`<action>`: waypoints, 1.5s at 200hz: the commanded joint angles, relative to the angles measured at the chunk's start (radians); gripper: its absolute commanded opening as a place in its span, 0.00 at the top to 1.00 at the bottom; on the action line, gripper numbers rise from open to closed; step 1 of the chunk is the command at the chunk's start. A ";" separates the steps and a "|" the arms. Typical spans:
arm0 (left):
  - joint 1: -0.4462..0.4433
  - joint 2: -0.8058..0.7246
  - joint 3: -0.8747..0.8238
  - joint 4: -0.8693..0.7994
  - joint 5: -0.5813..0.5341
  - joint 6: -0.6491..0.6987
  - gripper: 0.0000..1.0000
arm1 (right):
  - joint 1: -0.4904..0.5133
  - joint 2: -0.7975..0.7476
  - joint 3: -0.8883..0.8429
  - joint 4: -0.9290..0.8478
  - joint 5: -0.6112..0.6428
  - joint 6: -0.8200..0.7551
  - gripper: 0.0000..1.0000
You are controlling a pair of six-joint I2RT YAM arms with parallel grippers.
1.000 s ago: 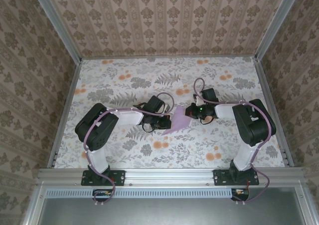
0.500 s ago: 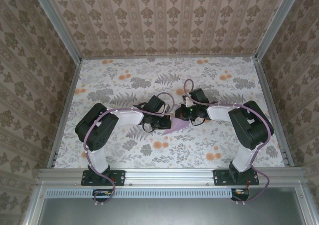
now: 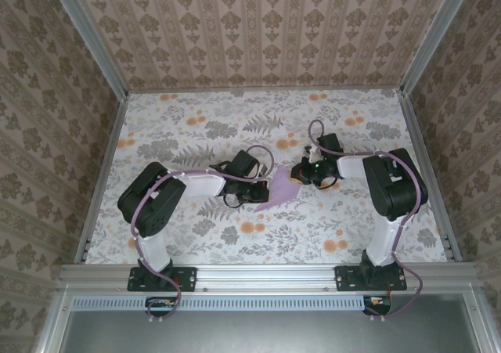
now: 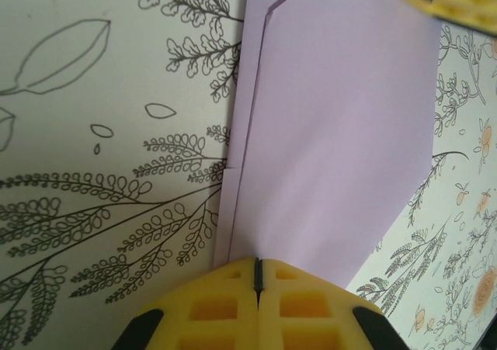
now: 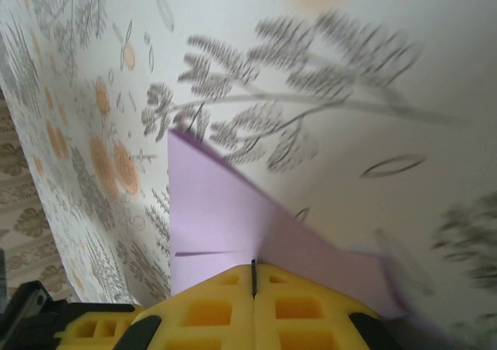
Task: Fold a paper plane with a square sheet of paper (pick it up from the middle)
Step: Fourth fold the wing at the center of the table.
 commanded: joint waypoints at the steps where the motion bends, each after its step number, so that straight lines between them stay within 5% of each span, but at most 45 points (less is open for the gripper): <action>1: -0.005 0.036 -0.070 -0.206 -0.086 0.008 1.00 | -0.083 0.035 0.018 -0.041 0.087 -0.018 1.00; 61: -0.004 0.038 -0.063 -0.197 -0.082 0.005 1.00 | -0.132 -0.119 0.025 -0.071 0.090 -0.064 1.00; 109: -0.007 0.031 -0.055 -0.166 -0.075 -0.011 1.00 | 0.005 -0.254 -0.094 -0.017 0.114 0.018 1.00; 170: -0.007 0.014 -0.039 -0.166 -0.077 -0.013 1.00 | 0.221 -0.165 -0.106 0.075 0.128 0.116 1.00; 300: 0.001 -0.073 0.049 -0.148 0.035 -0.019 0.95 | 0.231 -0.040 -0.097 -0.069 0.265 0.031 1.00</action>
